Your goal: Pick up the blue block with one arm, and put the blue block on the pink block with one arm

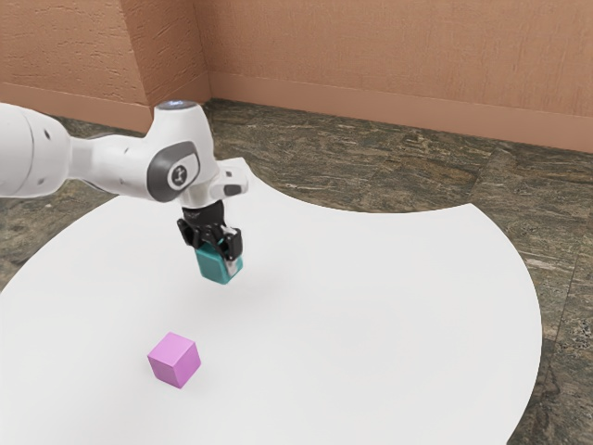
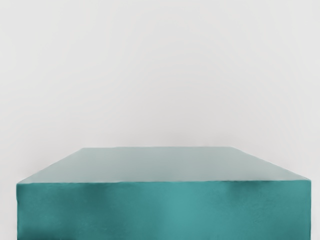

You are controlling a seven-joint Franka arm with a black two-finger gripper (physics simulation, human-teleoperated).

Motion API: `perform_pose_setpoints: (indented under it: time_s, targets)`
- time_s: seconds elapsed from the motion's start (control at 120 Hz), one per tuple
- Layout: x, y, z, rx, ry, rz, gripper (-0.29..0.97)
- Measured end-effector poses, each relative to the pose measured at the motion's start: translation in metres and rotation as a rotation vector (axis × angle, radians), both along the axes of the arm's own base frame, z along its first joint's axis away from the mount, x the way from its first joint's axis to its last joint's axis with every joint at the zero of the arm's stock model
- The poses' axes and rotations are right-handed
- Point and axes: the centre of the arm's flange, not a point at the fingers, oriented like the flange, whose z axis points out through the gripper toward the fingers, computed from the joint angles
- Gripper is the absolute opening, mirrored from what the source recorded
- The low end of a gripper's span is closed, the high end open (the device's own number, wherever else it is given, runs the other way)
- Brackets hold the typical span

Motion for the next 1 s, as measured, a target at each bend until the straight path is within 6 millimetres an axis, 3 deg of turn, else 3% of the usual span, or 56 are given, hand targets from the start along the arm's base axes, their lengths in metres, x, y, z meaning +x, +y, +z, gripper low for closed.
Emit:
perform_pose_setpoints:
  time_s: [0.167, 0.317, 0.433, 0.575, 0.708, 1.0]
  targets:
    - [-0.083, 0.006, 0.005, 0.014, 0.011, 0.050, 0.37]
    - [-0.123, 0.003, 0.007, 0.041, -0.013, 0.079, 0.37]
    - [-0.138, 0.004, -0.012, 0.052, 0.001, 0.107, 0.37]
    - [-0.140, 0.004, -0.021, 0.047, -0.008, 0.135, 0.37]
    - [-0.141, 0.000, -0.024, 0.046, -0.021, 0.149, 0.37]
    - [-0.167, -0.017, -0.027, 0.062, -0.027, 0.165, 0.37]
